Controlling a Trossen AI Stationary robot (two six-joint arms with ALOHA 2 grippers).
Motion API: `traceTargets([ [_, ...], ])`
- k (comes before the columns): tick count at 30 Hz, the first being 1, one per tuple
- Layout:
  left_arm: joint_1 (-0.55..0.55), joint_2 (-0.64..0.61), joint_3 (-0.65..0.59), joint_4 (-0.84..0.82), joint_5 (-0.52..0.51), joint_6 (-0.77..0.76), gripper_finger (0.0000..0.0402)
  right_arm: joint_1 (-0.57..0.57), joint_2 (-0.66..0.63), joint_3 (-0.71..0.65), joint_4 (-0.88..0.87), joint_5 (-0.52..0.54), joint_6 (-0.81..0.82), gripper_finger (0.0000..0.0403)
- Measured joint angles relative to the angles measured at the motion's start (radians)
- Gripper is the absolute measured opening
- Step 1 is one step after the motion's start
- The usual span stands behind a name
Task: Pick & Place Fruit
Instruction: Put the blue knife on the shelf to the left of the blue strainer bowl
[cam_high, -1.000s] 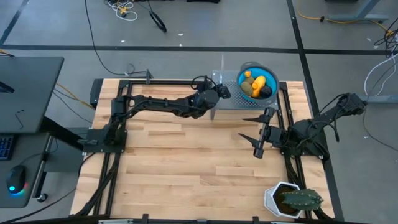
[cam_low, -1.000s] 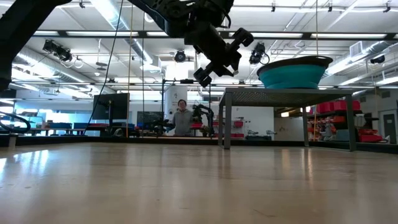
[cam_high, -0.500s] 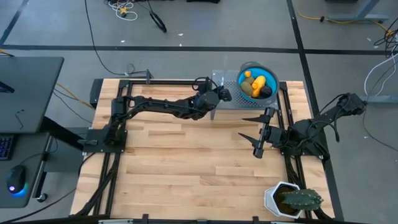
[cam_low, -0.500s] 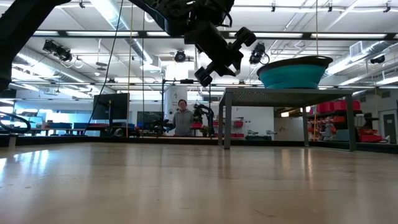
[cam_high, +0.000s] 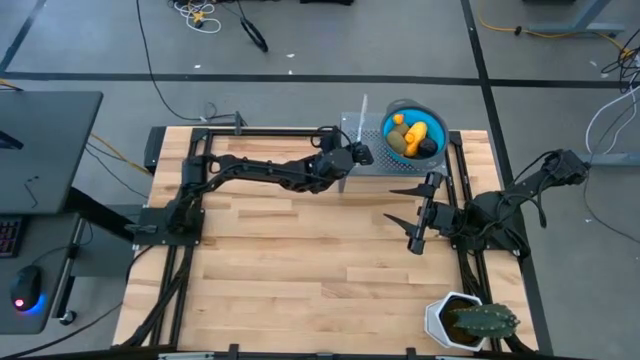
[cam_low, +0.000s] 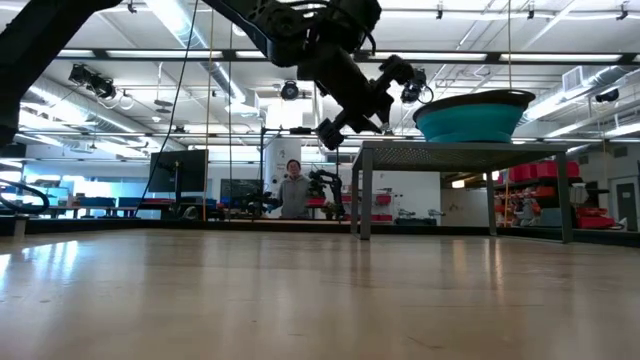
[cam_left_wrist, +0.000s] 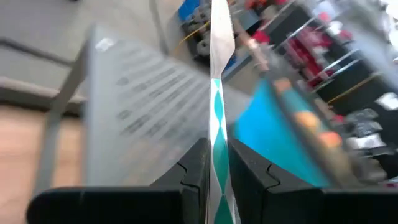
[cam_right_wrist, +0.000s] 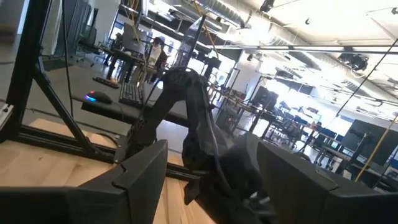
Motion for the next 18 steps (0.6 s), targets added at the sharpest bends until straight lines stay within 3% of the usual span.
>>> traceTargets([
  [4,0.003,0.027,0.0,-0.01,0.001,-0.079,0.0057,0.0,0.0,0.0,0.0,0.0,0.005,0.0259],
  [10,0.006,0.028,0.001,-0.018,-0.032,-0.056,0.0057,0.002,0.001,0.0,-0.007,0.0,0.006,0.0259],
  [18,0.005,0.027,0.116,-0.206,-0.069,-0.007,0.005,0.002,0.001,0.0,-0.008,0.0,0.006,0.0259],
])
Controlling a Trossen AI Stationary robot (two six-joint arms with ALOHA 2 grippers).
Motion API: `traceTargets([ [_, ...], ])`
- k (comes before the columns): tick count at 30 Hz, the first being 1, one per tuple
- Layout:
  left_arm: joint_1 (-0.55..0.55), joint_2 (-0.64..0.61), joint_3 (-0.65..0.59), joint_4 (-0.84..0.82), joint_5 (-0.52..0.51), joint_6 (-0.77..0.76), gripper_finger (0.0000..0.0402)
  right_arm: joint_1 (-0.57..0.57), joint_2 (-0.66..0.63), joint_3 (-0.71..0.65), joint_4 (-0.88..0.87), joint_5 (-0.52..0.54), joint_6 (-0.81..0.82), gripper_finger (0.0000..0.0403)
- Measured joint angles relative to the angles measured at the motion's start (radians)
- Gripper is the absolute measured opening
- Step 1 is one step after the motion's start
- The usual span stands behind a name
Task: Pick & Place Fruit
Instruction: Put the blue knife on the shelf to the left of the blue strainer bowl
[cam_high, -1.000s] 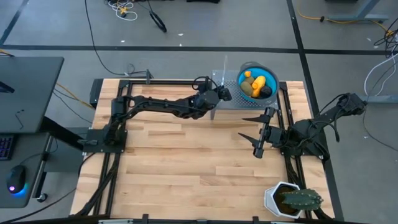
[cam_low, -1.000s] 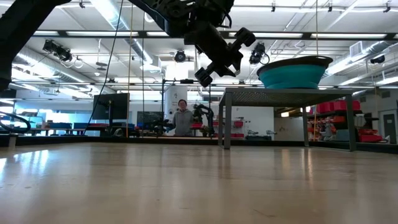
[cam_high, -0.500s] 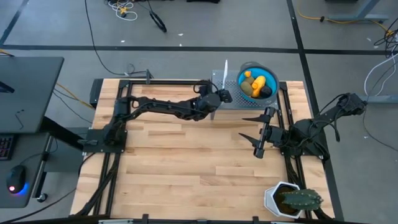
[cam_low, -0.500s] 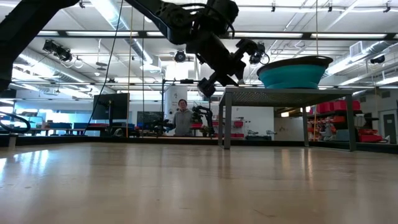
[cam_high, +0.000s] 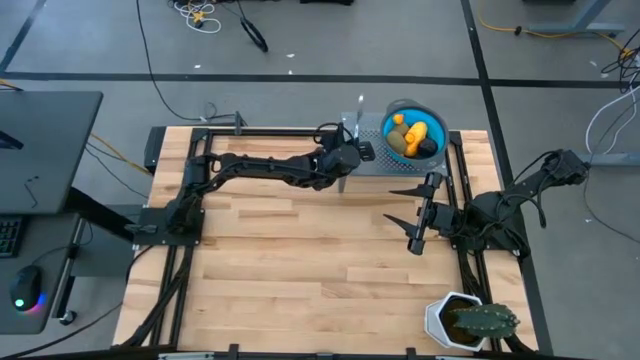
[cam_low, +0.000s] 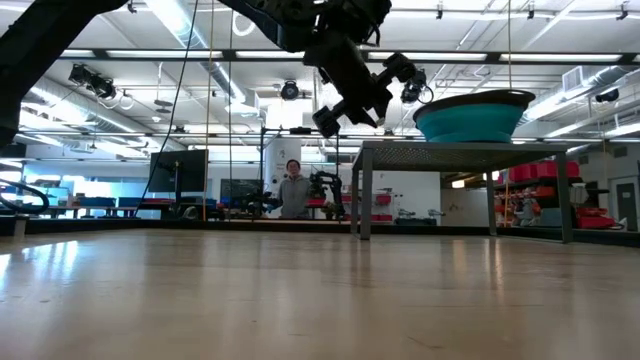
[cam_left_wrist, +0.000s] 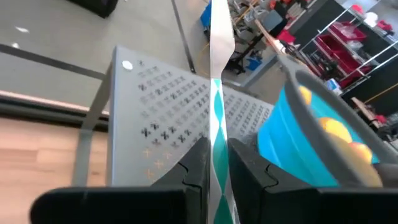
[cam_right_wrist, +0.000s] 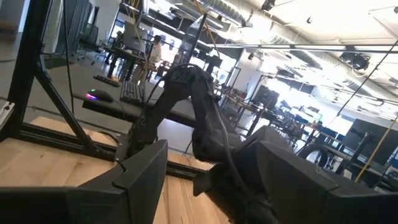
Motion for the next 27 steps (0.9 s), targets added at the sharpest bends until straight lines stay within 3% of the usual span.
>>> traceTargets([
  [13,0.0,0.066,0.022,-0.005,0.057,-0.039,0.0051,0.001,0.0,0.0,0.004,0.001,0.0,0.0259],
  [27,0.007,0.065,0.022,0.03,0.072,-0.007,0.008,0.005,0.0,0.0,-0.007,0.01,0.0,0.0259],
])
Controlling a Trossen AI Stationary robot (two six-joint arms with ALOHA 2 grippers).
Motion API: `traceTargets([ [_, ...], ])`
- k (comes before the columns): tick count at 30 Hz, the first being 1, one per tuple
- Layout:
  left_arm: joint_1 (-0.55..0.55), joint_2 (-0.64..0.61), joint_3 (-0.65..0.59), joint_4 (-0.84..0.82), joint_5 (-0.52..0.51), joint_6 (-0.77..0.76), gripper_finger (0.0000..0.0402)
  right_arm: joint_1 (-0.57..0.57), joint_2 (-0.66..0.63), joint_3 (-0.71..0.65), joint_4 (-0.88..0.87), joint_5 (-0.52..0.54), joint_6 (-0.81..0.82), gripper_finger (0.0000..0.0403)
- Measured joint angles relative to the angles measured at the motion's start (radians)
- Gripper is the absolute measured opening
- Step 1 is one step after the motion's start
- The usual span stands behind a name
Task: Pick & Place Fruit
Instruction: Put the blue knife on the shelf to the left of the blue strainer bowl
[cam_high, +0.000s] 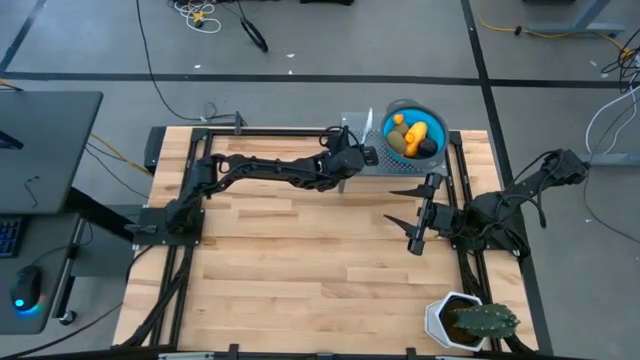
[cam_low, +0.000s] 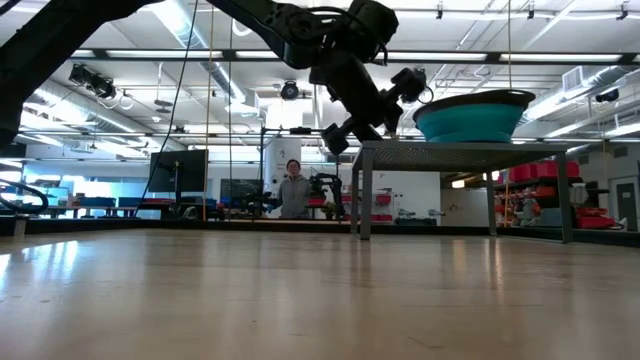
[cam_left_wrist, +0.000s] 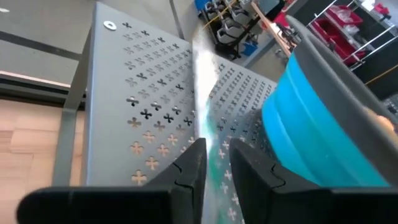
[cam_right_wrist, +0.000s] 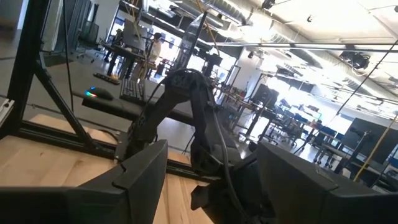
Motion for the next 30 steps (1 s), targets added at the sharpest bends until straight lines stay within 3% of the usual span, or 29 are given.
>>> traceTargets([
  [11,0.0,0.0,0.0,-0.003,-0.007,0.03,0.0136,0.0,0.0,0.0,-0.017,0.0,0.003,0.0259],
  [16,0.005,-0.041,-0.001,-0.02,-0.019,0.129,0.0148,0.0,0.0,0.0,-0.022,0.007,0.024,0.0259],
  [19,0.006,-0.091,-0.001,-0.06,-0.018,0.218,0.0149,0.0,0.0,0.0,-0.022,0.073,0.043,0.0259],
  [25,-0.008,-0.199,-0.001,-0.273,-0.042,0.406,0.0142,-0.005,0.0,0.0,-0.007,0.311,0.108,0.0259],
  [30,-0.068,-0.3,-0.111,-0.338,-0.174,0.48,0.0134,-0.047,0.014,0.0,-0.007,0.332,0.191,0.0259],
])
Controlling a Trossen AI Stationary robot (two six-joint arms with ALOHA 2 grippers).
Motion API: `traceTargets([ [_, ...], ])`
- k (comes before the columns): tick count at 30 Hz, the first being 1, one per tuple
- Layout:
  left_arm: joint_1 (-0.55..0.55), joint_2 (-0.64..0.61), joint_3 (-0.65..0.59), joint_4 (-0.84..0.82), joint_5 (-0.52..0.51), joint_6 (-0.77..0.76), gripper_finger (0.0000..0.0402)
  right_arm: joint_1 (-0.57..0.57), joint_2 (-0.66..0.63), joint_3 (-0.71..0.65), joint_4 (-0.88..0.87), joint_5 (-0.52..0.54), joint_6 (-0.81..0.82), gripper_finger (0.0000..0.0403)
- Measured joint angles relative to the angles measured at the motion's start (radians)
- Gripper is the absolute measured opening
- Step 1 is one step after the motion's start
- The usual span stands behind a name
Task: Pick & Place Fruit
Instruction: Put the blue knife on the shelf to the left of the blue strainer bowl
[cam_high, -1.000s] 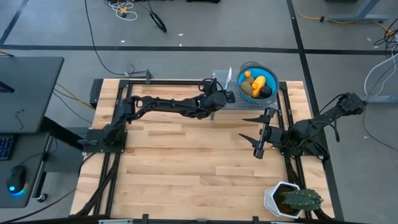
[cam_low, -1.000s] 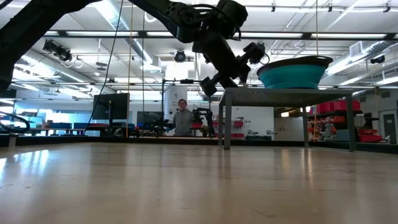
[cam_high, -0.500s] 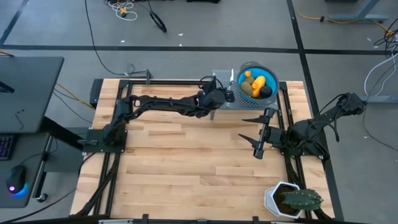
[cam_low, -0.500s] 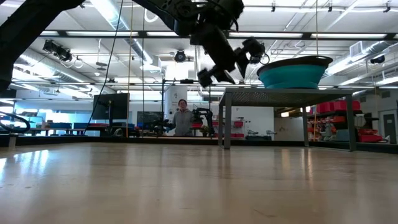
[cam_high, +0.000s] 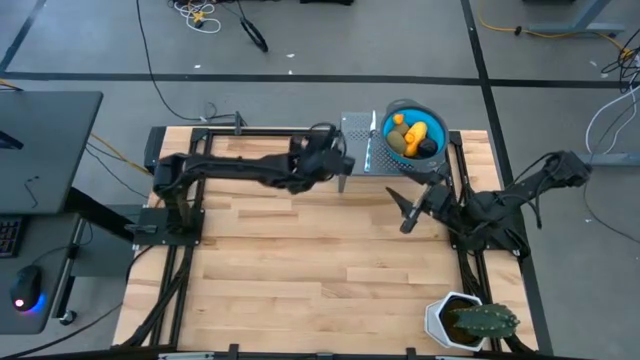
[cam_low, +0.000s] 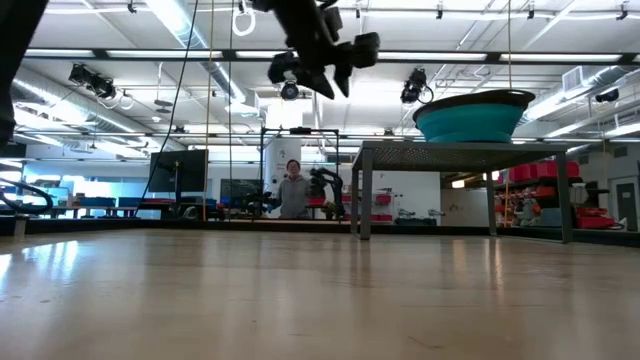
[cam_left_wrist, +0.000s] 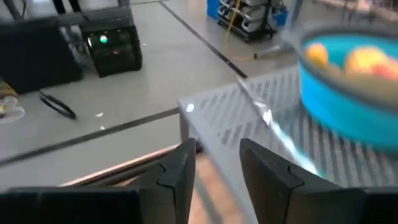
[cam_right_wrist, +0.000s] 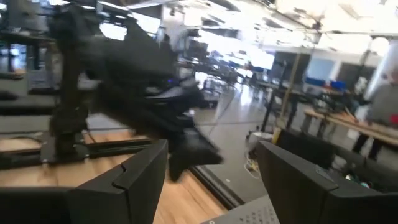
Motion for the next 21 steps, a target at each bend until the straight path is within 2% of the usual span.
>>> traceTargets([
  [2,-0.022,-0.042,-0.076,0.015,-0.006,0.022,0.013,-0.029,0.012,0.0,0.001,0.0,0.038,0.0259],
  [5,-0.048,-0.116,-0.213,0.048,0.041,0.027,0.0123,-0.076,0.04,0.0,0.009,-0.009,0.079,0.0259],
  [8,-0.073,-0.196,-0.372,0.15,0.107,0.068,0.0115,-0.12,0.084,0.0,0.049,-0.073,0.089,0.0259],
  [12,-0.112,-0.315,-0.584,0.369,0.228,0.154,0.0103,-0.165,0.16,0.026,0.074,-0.094,0.088,0.0259],
  [14,-0.135,-0.372,-0.69,0.51,0.282,0.223,0.0096,-0.181,0.198,0.056,0.04,-0.055,0.103,0.0259],
  [17,-0.163,-0.456,-0.846,0.737,0.434,0.349,0.0084,-0.203,0.261,0.109,-0.028,-0.028,0.178,0.0259],
  [21,-0.194,-0.542,-1.048,1.093,0.706,0.481,0.0066,-0.226,0.341,0.172,-0.078,0.017,0.288,0.0259],
])
